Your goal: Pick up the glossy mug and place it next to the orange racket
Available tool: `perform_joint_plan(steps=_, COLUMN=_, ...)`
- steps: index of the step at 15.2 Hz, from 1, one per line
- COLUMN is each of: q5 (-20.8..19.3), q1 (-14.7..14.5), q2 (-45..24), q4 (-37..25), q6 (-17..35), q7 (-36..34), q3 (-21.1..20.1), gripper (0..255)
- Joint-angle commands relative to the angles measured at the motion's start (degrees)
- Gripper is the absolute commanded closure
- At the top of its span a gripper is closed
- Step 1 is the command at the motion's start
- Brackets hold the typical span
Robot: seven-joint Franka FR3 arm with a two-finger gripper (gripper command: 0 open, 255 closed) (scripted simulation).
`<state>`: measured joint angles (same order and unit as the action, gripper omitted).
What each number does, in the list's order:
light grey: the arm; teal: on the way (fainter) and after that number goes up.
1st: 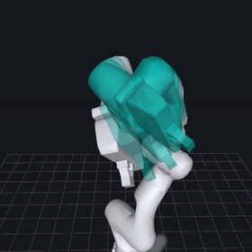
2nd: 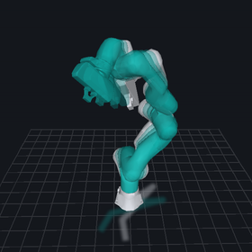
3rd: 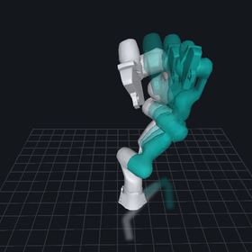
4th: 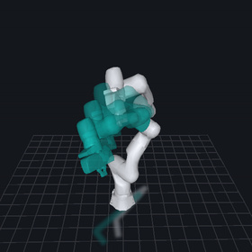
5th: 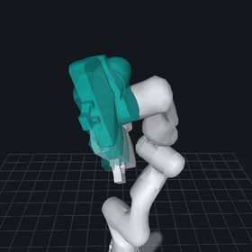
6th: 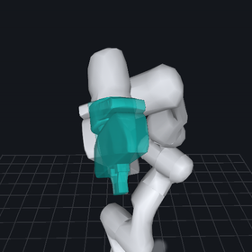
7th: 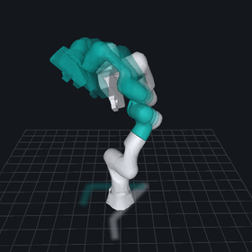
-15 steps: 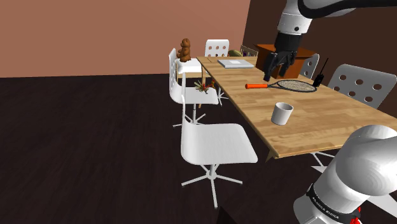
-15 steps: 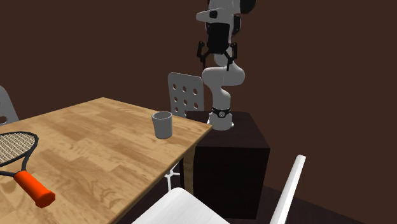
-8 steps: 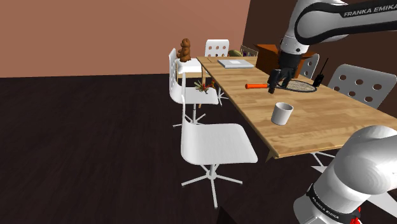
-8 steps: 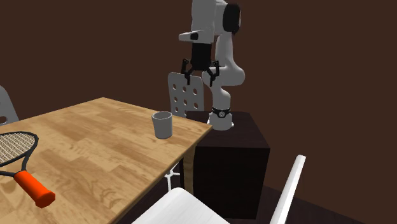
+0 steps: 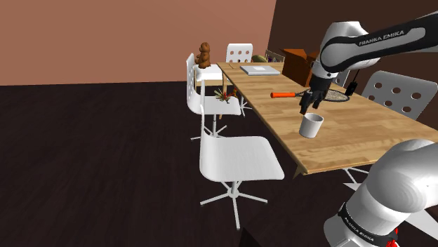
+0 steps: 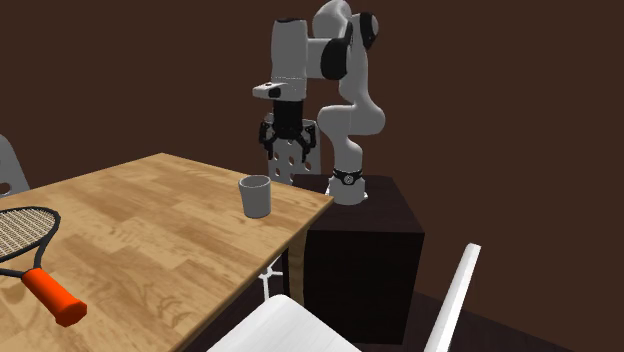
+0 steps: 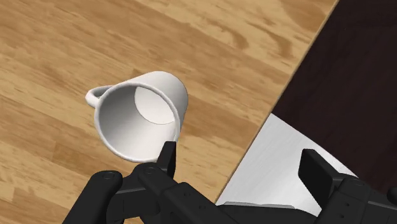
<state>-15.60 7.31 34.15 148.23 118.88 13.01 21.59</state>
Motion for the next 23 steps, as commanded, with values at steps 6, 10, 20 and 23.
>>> perform_joint_plan(steps=6, q5=-1.61, q1=0.88, q2=-9.41, q4=0.83, q6=10.87, q7=6.86, q3=7.6, gripper=0)
perform_joint_plan(steps=10, q5=-1.49, q1=0.6, q2=-11.88, q4=2.23, q6=14.71, q7=7.19, q3=8.62, gripper=0)
perform_joint_plan(steps=20, q5=-1.28, q1=0.36, q2=-13.65, q4=3.02, q6=17.23, q7=7.48, q3=9.3, gripper=0)
perform_joint_plan(steps=23, q5=-1.28, q1=0.36, q2=-13.64, q4=3.02, q6=17.23, q7=7.48, q3=9.3, gripper=255)
